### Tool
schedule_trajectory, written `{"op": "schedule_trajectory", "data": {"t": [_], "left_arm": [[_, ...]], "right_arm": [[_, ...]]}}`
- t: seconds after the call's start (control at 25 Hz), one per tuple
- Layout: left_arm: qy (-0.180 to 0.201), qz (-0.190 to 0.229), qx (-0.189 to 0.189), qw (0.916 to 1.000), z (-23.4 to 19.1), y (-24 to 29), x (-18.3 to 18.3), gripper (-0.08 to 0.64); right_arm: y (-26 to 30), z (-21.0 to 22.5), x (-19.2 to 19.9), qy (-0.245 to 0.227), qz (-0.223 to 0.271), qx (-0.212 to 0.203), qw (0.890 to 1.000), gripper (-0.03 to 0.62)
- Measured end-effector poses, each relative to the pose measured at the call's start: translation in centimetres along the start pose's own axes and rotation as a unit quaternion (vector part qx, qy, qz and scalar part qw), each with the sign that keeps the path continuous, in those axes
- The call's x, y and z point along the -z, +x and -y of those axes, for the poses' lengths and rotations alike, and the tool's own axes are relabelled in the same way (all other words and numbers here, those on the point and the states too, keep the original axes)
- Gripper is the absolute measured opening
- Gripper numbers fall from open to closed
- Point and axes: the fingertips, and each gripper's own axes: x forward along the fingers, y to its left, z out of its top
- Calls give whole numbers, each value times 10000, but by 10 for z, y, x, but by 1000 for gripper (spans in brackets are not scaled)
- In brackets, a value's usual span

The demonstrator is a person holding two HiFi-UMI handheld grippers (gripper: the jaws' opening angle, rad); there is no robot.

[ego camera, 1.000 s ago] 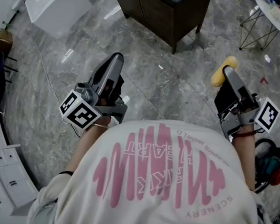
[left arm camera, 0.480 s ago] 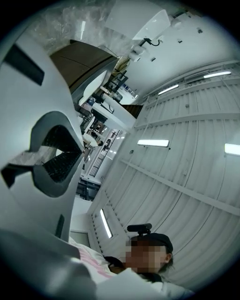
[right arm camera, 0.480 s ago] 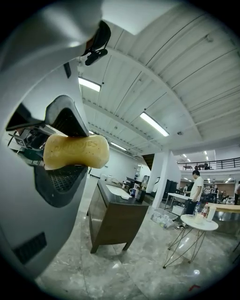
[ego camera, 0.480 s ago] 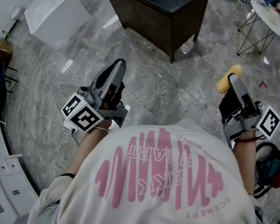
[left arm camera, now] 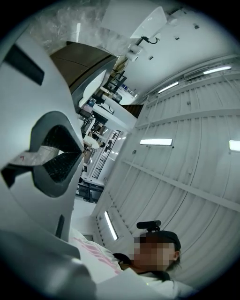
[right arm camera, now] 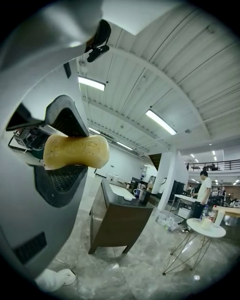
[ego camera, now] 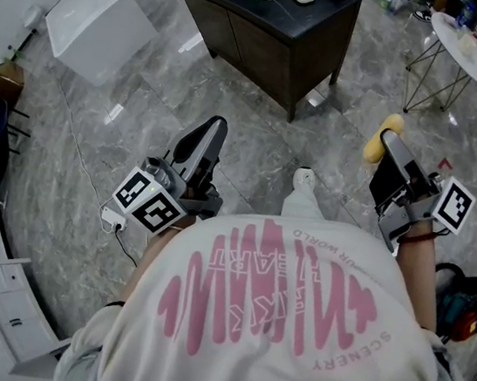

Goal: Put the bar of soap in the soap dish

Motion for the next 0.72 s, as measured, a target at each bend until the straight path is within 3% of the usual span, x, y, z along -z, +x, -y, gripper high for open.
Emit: {"op": "schedule_trajectory", "data": {"t": [0.24, 0.72], "left_arm": [[85, 165, -390, 9991, -40, 27, -21, 8], [3, 204, -863, 9961, -114, 100, -46, 8]], "right_arm": [[61, 5, -44, -336, -338, -329, 9983, 195], [130, 70, -123, -81, -306, -237, 9992, 195]]}}
